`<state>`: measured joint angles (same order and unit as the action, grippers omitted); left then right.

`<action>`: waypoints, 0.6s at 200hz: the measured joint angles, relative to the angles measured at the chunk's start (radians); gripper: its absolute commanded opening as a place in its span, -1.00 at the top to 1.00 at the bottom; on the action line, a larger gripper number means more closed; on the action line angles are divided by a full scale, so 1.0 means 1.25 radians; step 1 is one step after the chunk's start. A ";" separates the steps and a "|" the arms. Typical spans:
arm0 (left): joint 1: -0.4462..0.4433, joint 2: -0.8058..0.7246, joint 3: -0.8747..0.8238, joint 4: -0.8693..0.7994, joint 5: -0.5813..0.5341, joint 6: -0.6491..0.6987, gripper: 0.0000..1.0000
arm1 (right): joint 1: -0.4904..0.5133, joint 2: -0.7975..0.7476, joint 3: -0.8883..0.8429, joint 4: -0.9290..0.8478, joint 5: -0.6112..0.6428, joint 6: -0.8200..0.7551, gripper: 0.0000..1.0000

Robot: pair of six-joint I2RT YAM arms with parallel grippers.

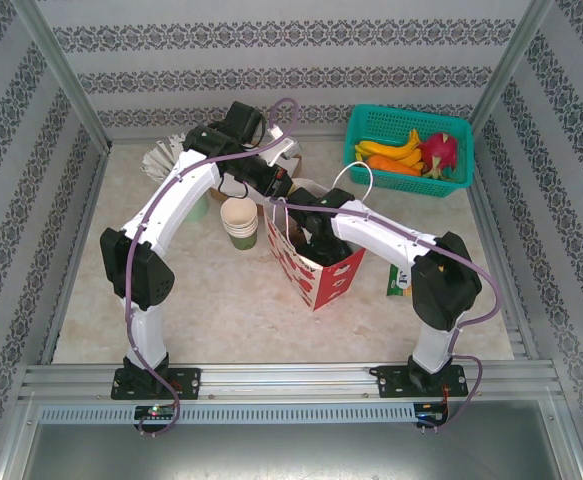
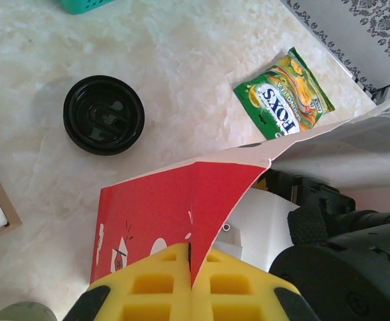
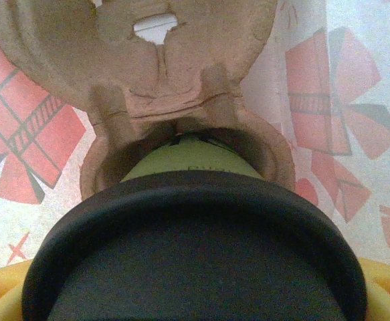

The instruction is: Pack the takeout coffee

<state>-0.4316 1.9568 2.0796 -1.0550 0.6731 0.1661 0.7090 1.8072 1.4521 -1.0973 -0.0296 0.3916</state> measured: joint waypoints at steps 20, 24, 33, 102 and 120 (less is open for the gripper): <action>0.000 0.000 0.000 0.000 0.000 -0.002 1.00 | 0.000 -0.005 -0.008 0.012 0.003 0.005 -0.39; 0.000 0.000 0.000 0.000 0.000 -0.003 1.00 | 0.000 -0.006 -0.009 0.014 0.004 0.005 -0.39; 0.000 0.000 0.000 0.000 0.001 -0.005 1.00 | 0.000 -0.009 -0.013 0.020 0.005 0.006 -0.39; 0.000 0.000 0.000 0.003 0.001 -0.008 1.00 | 0.000 -0.012 -0.019 0.045 0.016 0.018 -0.38; 0.000 0.000 0.000 0.004 0.001 -0.008 1.00 | 0.000 -0.012 -0.020 0.048 0.017 0.018 -0.38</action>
<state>-0.4316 1.9568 2.0796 -1.0504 0.6739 0.1558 0.7094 1.7920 1.4265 -1.0378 -0.0078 0.4145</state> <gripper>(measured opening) 0.051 0.838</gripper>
